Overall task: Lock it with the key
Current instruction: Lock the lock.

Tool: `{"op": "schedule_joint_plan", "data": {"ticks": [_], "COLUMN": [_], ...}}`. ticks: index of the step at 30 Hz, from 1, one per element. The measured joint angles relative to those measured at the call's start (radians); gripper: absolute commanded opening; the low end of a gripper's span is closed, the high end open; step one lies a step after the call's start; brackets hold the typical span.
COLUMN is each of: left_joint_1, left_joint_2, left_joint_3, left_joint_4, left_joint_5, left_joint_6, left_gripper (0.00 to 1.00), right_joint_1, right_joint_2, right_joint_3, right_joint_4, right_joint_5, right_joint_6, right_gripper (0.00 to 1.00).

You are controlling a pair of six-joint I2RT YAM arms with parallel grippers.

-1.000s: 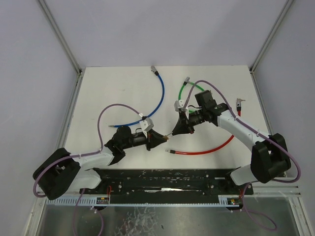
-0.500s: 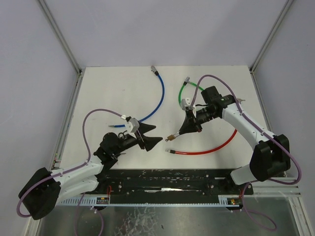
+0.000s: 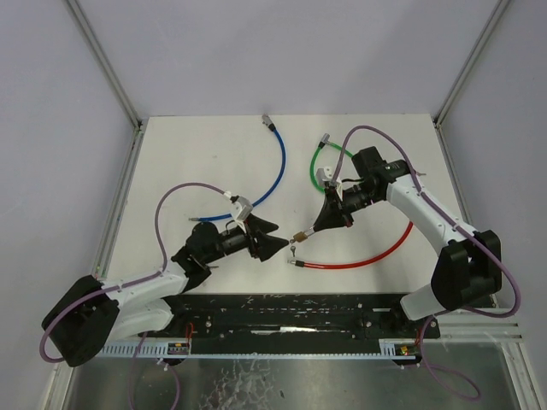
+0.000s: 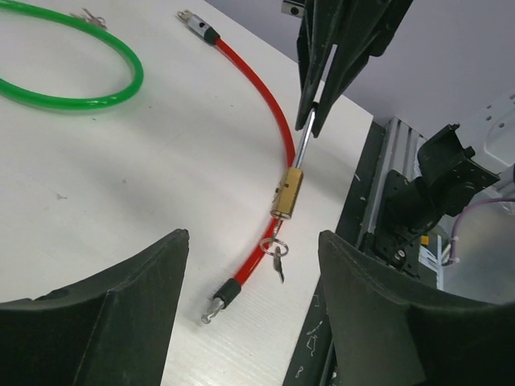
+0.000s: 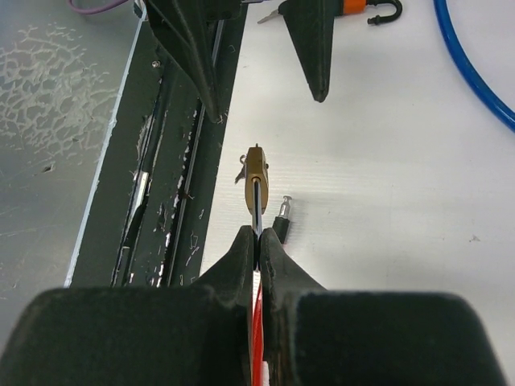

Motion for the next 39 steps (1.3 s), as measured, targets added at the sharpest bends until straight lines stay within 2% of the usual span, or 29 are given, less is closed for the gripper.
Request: {"op": "schedule_joint_plan", "data": {"ticks": [11,24,39], "left_joint_1": [0.000,0.012,0.026], "left_joint_2": [0.066,-0.006,-0.001], "left_joint_3": [0.045,0.134,0.158], "left_joint_4": [-0.018,-0.213,-0.267], "left_joint_5": [0.068,0.029,0.053], "left_joint_6": [-0.066,-0.090,-0.155], "left_gripper": [0.58,0.59,0.58], "right_joint_1": [-0.016,-0.027,-0.037], "right_joint_2": [0.038,0.044,0.052], "right_joint_3": [0.026,0.039,0.042], "right_joint_4": [-0.026,-0.040,-0.041], "right_joint_5": [-0.003,-0.008,-0.009], "right_joint_6": [0.000,0.018,0.054], "right_gripper": [0.00,0.00,0.00]}}
